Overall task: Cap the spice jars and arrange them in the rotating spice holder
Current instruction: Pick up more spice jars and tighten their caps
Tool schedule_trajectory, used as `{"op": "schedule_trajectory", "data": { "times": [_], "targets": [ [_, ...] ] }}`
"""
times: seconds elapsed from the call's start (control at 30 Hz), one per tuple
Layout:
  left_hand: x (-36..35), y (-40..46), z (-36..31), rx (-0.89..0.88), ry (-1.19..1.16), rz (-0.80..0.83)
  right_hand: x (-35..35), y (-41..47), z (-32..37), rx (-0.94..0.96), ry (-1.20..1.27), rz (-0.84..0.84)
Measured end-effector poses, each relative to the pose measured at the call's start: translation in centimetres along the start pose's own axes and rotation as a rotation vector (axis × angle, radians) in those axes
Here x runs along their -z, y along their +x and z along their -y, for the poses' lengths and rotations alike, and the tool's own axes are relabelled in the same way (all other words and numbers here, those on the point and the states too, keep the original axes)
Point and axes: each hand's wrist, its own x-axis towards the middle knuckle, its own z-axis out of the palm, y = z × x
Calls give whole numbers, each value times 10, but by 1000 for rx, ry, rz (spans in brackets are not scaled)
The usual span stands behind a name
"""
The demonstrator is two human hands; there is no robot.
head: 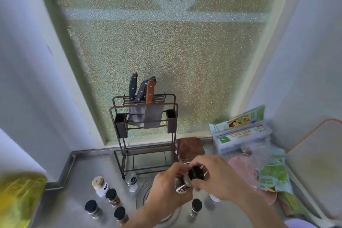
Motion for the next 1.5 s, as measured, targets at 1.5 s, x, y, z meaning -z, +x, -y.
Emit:
{"op": "schedule_trajectory", "data": {
  "times": [1.5],
  "targets": [
    [-9, -31, 28, -76, 19, -29, -14, -9, 1, -141, -84, 76]
  ]
}}
